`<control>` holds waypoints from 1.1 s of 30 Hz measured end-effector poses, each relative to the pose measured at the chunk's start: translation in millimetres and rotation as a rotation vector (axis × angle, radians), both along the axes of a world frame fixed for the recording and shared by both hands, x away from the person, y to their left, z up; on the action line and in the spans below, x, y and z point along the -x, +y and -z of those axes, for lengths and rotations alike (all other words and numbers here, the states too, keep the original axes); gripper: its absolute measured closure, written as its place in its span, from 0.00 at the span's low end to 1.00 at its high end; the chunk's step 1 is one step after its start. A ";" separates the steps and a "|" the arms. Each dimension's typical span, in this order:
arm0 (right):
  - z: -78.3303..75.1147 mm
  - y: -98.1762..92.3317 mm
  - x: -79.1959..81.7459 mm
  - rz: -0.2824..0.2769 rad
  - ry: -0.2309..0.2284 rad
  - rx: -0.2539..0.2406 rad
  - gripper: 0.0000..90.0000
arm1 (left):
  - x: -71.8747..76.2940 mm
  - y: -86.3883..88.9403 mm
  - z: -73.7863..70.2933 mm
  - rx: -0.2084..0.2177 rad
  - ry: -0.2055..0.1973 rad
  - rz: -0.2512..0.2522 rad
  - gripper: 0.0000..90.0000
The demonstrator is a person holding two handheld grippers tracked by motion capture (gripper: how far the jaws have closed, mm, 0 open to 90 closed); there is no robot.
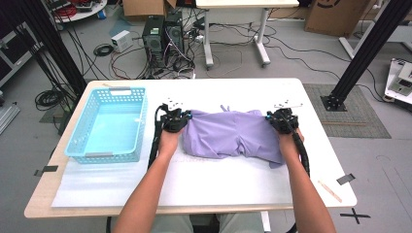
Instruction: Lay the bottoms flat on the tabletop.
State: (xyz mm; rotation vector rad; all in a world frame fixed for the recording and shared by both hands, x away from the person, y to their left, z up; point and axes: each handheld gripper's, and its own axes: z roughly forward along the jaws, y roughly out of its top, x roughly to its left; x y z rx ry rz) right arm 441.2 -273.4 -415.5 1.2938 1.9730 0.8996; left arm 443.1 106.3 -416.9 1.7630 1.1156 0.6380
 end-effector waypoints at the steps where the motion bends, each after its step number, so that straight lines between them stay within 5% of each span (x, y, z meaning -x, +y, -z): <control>1: 1.2 0.1 -3.0 0.019 -0.007 0.007 1.00 | -2.5 -0.6 -0.3 -0.003 0.002 -0.003 0.97; 3: 3.4 -0.8 -7.6 0.047 -0.012 -0.004 1.00 | -3.6 -2.8 -0.2 0.012 0.004 -0.003 0.96; 6: 3.8 -1.2 -6.0 0.042 0.006 -0.045 0.93 | 2.8 -4.1 -0.3 0.027 -0.003 0.029 0.76; 10: -5.3 0.5 12.1 -0.034 -0.019 -0.090 0.85 | 20.9 0.2 -0.9 0.039 -0.027 0.058 0.61; 15: -12.1 -0.1 47.5 -0.130 -0.039 -0.156 0.81 | 51.5 10.4 1.9 0.062 -0.036 0.083 0.62; 23: 1.9 -2.9 93.0 -0.195 -0.020 -0.219 0.56 | 88.6 8.5 10.4 0.112 -0.007 0.193 0.60; 33: 4.9 -7.3 127.6 -0.234 0.005 -0.233 0.50 | 102.4 -4.9 21.2 0.126 0.011 0.283 0.53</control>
